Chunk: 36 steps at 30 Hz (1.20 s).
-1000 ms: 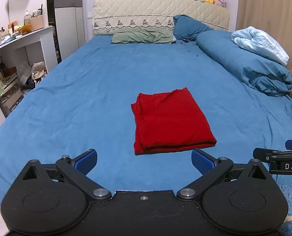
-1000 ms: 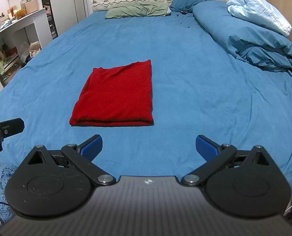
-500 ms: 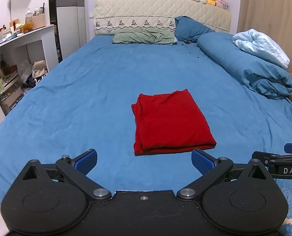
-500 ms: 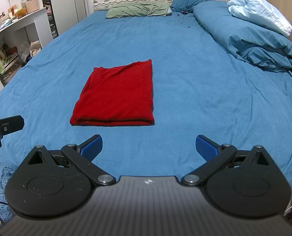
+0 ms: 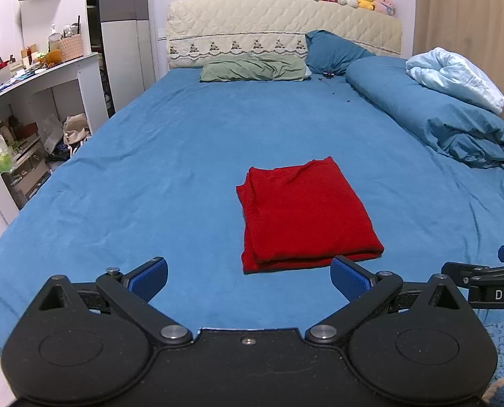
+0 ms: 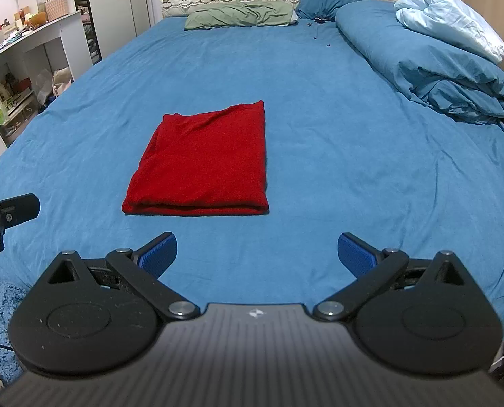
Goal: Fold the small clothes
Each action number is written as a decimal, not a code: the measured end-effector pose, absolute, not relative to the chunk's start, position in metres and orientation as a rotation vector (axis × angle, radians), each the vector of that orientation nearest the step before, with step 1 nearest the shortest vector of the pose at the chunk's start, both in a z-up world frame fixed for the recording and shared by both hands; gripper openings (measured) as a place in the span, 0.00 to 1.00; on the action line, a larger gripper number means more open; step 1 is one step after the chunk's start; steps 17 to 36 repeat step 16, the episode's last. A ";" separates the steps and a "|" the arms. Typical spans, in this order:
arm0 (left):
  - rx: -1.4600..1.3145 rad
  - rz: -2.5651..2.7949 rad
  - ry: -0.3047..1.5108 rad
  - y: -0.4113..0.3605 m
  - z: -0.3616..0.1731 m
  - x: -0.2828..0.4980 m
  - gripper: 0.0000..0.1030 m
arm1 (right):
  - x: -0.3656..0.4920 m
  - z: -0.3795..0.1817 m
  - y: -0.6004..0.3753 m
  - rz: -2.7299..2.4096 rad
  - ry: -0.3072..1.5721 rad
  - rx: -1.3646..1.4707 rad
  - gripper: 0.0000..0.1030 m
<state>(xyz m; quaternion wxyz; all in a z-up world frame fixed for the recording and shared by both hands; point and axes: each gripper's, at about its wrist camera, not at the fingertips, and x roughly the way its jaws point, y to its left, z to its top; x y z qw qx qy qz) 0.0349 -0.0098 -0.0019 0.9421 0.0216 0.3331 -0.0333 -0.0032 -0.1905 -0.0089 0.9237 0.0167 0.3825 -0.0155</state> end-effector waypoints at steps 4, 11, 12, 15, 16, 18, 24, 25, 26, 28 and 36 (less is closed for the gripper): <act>0.030 -0.075 0.677 -0.008 -0.002 0.034 1.00 | -0.003 -0.009 -0.190 -0.033 0.784 0.036 1.00; 0.014 -0.076 0.674 -0.003 -0.002 0.034 1.00 | 0.000 -0.009 -0.196 -0.024 0.783 0.031 1.00; 0.016 -0.075 0.674 -0.003 -0.003 0.034 1.00 | 0.000 -0.009 -0.196 -0.024 0.783 0.031 1.00; 0.017 -0.074 0.672 -0.003 -0.003 0.034 1.00 | -0.001 -0.009 -0.195 -0.024 0.784 0.031 1.00; 0.015 -0.074 0.674 -0.002 -0.004 0.035 1.00 | -0.001 -0.009 -0.195 -0.024 0.784 0.031 1.00; 0.015 -0.074 0.674 -0.002 -0.004 0.035 1.00 | -0.001 -0.009 -0.195 -0.024 0.784 0.031 1.00; 0.015 -0.074 0.674 -0.002 -0.004 0.035 1.00 | -0.001 -0.009 -0.195 -0.024 0.784 0.031 1.00; 0.015 -0.074 0.674 -0.002 -0.004 0.035 1.00 | -0.001 -0.009 -0.195 -0.024 0.784 0.031 1.00; 0.015 -0.074 0.674 -0.002 -0.004 0.035 1.00 | -0.001 -0.009 -0.195 -0.024 0.784 0.031 1.00; 0.015 -0.074 0.674 -0.002 -0.004 0.035 1.00 | -0.001 -0.009 -0.195 -0.024 0.784 0.031 1.00; 0.015 -0.074 0.674 -0.002 -0.004 0.035 1.00 | -0.001 -0.009 -0.195 -0.024 0.784 0.031 1.00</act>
